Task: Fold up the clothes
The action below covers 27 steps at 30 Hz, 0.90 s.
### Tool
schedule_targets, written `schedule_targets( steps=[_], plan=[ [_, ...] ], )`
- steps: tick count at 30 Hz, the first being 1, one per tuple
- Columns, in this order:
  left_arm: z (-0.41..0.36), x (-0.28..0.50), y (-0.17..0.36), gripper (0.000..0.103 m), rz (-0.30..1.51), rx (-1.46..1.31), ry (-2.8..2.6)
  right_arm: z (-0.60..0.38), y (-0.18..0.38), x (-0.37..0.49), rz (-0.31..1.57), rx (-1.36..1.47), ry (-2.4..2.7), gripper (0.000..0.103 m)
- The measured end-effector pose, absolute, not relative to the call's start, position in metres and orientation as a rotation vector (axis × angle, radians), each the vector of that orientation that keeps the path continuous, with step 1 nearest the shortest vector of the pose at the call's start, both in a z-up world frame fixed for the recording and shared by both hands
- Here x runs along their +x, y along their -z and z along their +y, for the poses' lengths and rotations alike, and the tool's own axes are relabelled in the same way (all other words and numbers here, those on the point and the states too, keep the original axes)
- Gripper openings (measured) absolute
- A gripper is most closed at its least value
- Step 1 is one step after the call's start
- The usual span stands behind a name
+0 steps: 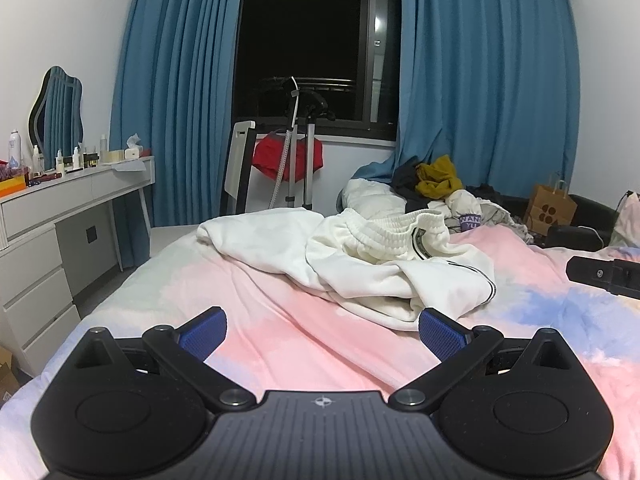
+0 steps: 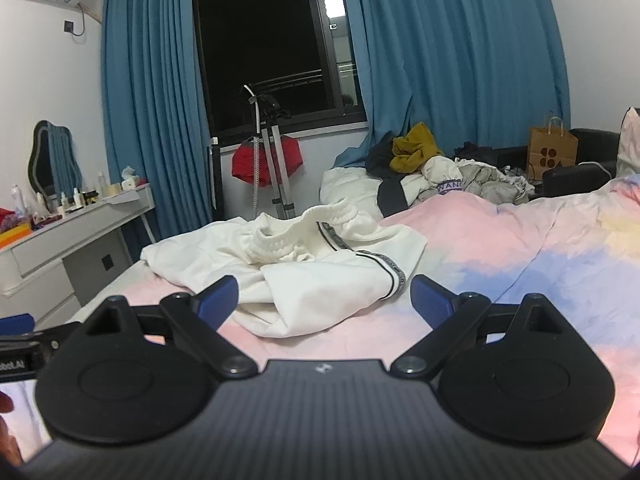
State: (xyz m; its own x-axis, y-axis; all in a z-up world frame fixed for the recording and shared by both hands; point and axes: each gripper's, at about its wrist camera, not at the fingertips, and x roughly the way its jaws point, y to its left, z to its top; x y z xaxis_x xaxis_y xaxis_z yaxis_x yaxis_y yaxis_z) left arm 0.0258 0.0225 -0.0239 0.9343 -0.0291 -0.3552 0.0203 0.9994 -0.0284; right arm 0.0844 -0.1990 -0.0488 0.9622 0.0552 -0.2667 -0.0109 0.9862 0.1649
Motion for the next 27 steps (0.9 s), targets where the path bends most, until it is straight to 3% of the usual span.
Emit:
schedule_targets(
  steps=[10, 19, 27],
  plan=[
    [-0.004, 0.089, 0.016, 0.103, 0.428, -0.004, 0.072, -0.211, 0.053, 0.079, 0.268, 0.182, 0.055, 0.094],
    [-0.058, 0.276, 0.002, 0.102, 0.489, 0.027, 0.093, -0.233, 0.073, 0.1, 0.321, 0.214, 0.119, 0.094],
    [-0.09, 0.447, 0.029, 0.094, 0.547, 0.17, -0.058, -0.25, 0.105, 0.136, 0.405, 0.249, 0.123, 0.094]
  ],
)
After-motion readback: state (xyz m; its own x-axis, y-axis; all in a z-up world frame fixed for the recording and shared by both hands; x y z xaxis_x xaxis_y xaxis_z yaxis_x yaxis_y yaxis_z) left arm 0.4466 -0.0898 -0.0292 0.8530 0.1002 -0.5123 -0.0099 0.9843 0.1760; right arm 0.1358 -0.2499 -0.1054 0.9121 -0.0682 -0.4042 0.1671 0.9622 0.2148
